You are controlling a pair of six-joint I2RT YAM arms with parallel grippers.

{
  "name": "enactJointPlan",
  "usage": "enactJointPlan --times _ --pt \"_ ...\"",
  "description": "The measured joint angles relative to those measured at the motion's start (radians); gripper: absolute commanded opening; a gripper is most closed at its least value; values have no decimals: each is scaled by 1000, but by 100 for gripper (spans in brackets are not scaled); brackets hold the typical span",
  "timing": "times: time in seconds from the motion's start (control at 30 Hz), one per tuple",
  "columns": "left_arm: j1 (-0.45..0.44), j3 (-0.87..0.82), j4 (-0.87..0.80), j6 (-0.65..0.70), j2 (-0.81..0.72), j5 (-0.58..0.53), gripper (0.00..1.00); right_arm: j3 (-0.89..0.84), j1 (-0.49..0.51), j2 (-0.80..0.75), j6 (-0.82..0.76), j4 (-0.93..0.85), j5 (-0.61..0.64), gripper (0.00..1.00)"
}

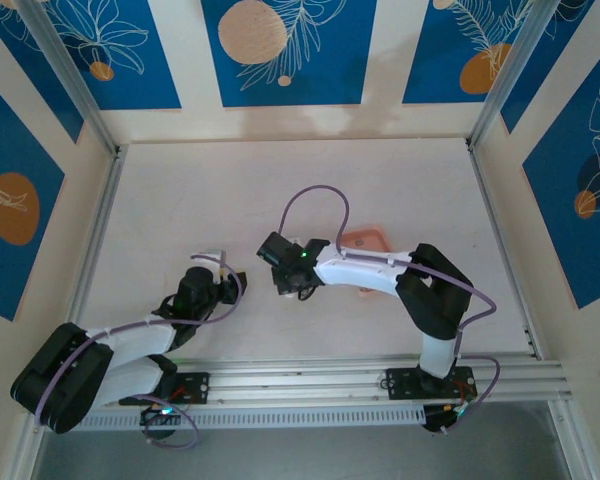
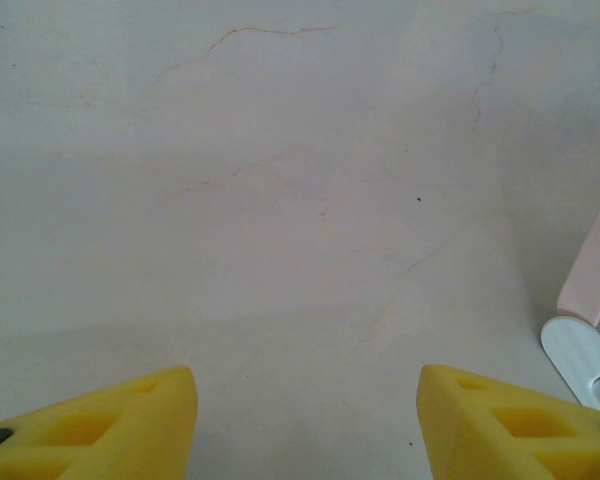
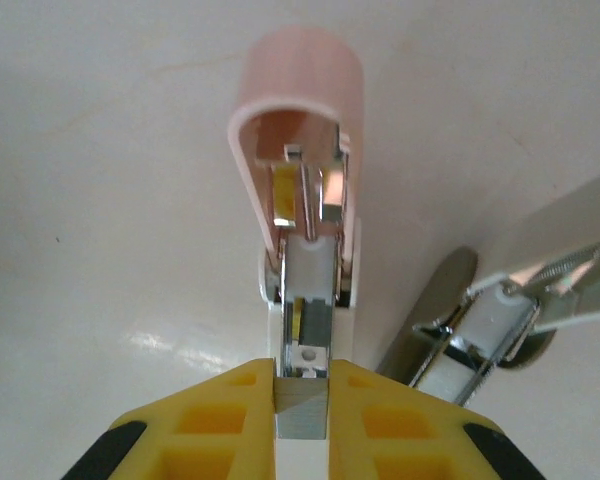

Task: Load the staples into the stapler

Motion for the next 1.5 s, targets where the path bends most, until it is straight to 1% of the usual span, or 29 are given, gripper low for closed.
enactJointPlan --times 0.27,1.1,1.23,1.4,1.5 --pt "0 0 2 0 5 0 61 20 -18 32 -18 16 -16 17" --pt "0 0 2 4 5 0 61 24 -13 62 -24 3 -22 16" --pt "0 0 2 4 5 0 61 24 -5 62 -18 -11 -19 19" --pt "0 0 2 4 5 0 61 24 14 62 3 -34 -14 28" --pt "0 5 -6 4 5 1 60 24 27 61 10 -60 -13 31"
